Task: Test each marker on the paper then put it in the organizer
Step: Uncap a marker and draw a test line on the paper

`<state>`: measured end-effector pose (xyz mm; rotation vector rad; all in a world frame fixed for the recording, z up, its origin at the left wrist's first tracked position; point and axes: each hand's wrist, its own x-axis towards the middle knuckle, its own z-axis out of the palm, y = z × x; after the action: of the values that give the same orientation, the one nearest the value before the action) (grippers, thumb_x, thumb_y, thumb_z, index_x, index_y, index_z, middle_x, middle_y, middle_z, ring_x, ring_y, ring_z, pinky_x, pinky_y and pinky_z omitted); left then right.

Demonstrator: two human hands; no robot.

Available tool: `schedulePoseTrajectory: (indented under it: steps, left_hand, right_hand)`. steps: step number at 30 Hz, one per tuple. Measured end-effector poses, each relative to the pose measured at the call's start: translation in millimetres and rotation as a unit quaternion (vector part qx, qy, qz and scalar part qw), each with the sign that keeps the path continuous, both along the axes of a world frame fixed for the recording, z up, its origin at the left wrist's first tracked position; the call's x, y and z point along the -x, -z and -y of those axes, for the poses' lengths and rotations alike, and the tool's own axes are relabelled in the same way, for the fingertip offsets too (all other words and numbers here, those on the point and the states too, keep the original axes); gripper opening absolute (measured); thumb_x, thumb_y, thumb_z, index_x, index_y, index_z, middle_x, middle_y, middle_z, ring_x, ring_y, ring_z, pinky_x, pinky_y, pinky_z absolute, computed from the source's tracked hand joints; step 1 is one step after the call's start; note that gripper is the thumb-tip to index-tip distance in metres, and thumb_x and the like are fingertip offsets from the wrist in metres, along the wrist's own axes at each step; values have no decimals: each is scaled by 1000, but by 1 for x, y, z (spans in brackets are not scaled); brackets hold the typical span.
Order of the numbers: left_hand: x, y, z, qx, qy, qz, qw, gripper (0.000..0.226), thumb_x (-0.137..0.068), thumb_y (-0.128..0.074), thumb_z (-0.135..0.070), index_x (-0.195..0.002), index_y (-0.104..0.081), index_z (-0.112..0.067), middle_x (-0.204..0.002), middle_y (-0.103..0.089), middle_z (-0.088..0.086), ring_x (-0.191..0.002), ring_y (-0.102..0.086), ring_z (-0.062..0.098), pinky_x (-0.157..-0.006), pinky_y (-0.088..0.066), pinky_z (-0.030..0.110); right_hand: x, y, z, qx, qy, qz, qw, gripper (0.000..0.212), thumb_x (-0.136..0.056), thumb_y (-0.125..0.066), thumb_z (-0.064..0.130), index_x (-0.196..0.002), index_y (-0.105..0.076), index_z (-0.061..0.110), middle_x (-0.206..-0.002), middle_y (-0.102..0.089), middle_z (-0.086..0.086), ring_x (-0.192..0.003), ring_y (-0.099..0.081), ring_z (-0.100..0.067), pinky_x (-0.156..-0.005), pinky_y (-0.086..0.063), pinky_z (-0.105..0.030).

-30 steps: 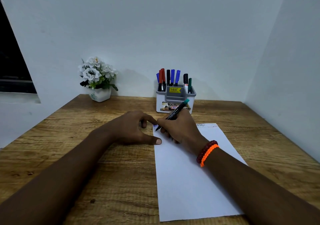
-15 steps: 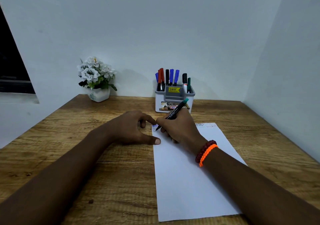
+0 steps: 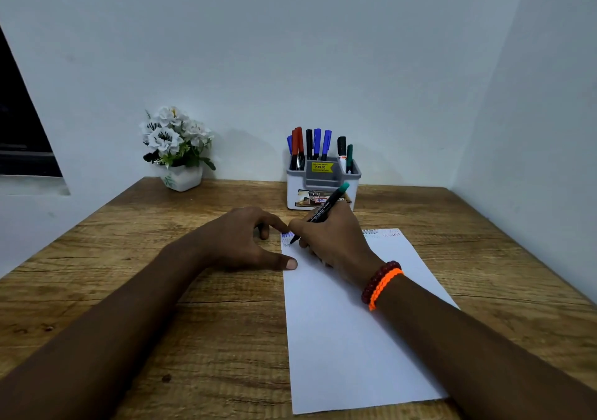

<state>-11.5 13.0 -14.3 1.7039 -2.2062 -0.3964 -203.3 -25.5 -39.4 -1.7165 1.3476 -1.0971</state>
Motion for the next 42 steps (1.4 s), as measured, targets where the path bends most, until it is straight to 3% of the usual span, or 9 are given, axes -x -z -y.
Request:
schedulePoseTrajectory:
  steps: [13, 34, 42]
  left_hand:
    - [0, -1, 0, -3, 2, -6, 1000, 72, -63, -77, -74, -127, -63, -45, -102, -57, -14, -87, -55, 3, -67, -40, 22]
    - [0, 0, 2, -2, 1, 5, 1000, 73, -63, -75, -77, -128, -63, -46, -101, -57, -15, -85, -54, 4, -66, -39, 22]
    - [-3, 3, 4, 5, 8, -4, 1000, 75, -60, -74, -81, -125, -64, -47, -99, -58, -15, -85, -55, 3, -69, -43, 24]
  right_hand:
    - [-1, 3, 3, -5, 18, -7, 1000, 38, -77, -79, 35, -96, -71, 3, -75, -76, -6, -51, -61, -14, -36, -38, -19]
    - [3, -3, -4, -1, 20, -5, 1000, 34, -84, -82, 33, -102, -64, 11, -89, -75, -10, -64, -64, -20, -44, -41, -23]
    - [3, -1, -2, 13, 25, 11, 1000, 28, -82, -81, 29, -96, -62, 15, -84, -76, -7, -67, -67, -21, -52, -45, -27]
